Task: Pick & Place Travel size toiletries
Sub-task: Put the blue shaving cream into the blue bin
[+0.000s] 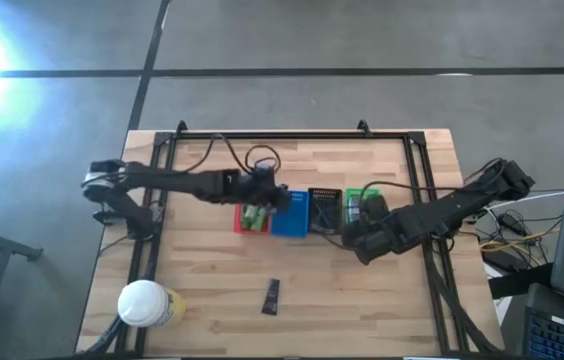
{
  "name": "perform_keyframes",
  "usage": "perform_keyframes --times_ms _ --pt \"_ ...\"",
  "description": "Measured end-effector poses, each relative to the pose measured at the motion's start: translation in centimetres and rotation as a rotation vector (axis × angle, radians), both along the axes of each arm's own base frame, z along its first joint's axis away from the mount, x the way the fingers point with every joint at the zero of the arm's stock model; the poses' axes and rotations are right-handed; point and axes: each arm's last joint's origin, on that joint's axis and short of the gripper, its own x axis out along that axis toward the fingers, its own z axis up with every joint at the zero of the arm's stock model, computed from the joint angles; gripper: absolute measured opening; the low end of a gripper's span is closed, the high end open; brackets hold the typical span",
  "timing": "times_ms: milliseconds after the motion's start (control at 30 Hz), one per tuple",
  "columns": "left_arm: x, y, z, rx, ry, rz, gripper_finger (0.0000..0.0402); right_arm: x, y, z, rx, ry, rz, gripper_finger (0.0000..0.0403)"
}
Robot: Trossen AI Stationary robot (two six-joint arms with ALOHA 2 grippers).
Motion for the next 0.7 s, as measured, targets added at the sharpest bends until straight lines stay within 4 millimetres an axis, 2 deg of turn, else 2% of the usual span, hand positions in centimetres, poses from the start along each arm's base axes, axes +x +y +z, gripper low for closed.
perform_keyframes --times_ms 133,367,533,700 --pt "1.1 1.4 -0.4 -0.055 -0.116 0.034 0.0081 -0.7 -0.4 0.2 -0.013 -0.018 0.003 0.0247" --pt "2.1 0.5 -3.4 -0.123 -0.011 0.056 0.0089 -1.5 -0.7 -0.3 -0.016 -0.009 -0.001 0.0231" --pt "2.4 0.4 -4.6 -0.153 0.017 0.087 0.0132 -1.6 -0.8 -0.7 -0.021 0.003 -0.003 0.0229" --pt "2.4 0.4 -3.9 -0.117 0.004 0.066 0.0186 -1.7 -0.8 -1.0 -0.024 0.011 -0.004 0.0243"
